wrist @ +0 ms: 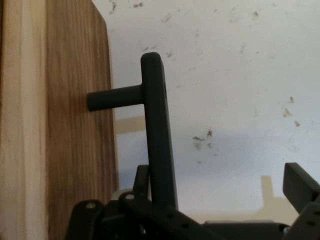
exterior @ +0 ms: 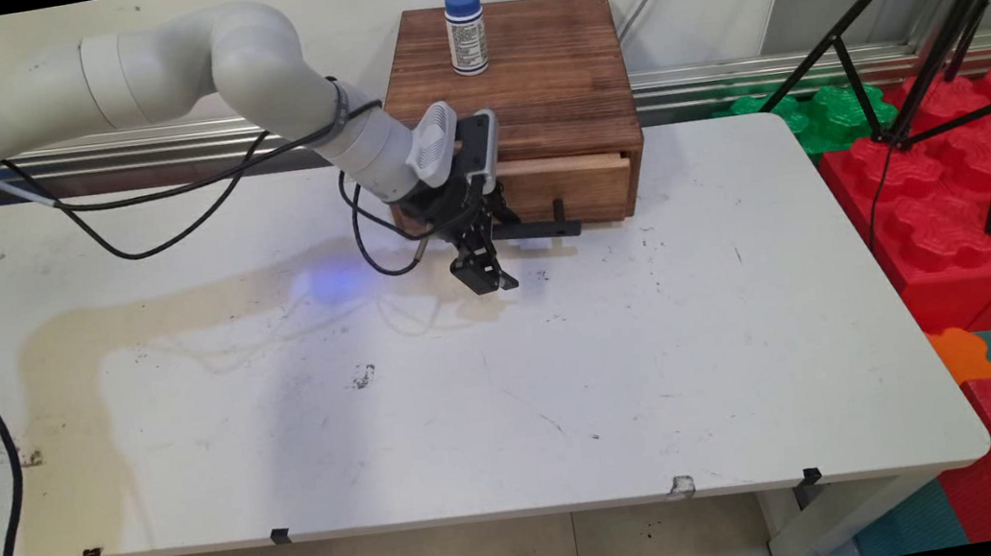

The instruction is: Open the drawer

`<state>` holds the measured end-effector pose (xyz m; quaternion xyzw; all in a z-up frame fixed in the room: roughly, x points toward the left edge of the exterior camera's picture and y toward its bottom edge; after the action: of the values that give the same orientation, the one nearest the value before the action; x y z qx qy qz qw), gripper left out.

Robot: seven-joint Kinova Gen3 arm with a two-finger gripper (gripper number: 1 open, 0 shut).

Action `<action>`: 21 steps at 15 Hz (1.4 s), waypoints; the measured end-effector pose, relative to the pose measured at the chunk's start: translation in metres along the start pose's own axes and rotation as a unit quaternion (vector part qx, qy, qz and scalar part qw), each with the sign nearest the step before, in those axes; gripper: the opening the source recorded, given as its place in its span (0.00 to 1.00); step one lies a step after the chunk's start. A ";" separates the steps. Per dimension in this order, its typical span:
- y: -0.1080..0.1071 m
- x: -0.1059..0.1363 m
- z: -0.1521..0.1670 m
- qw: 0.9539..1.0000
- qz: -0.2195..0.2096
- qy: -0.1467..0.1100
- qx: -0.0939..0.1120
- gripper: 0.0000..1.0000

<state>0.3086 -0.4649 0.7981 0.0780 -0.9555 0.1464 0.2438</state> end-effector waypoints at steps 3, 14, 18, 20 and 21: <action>0.006 0.002 -0.001 1.000 0.002 0.001 -0.002 1.00; 0.042 0.004 -0.012 1.000 0.011 0.006 -0.022 1.00; 0.056 0.005 -0.015 0.999 0.016 0.009 -0.031 1.00; 0.063 0.006 -0.017 0.999 0.018 0.011 -0.036 1.00; 0.068 0.007 -0.018 0.999 0.019 0.012 -0.039 1.00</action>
<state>0.2958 -0.3959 0.8003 0.0483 -0.9588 0.1149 0.2554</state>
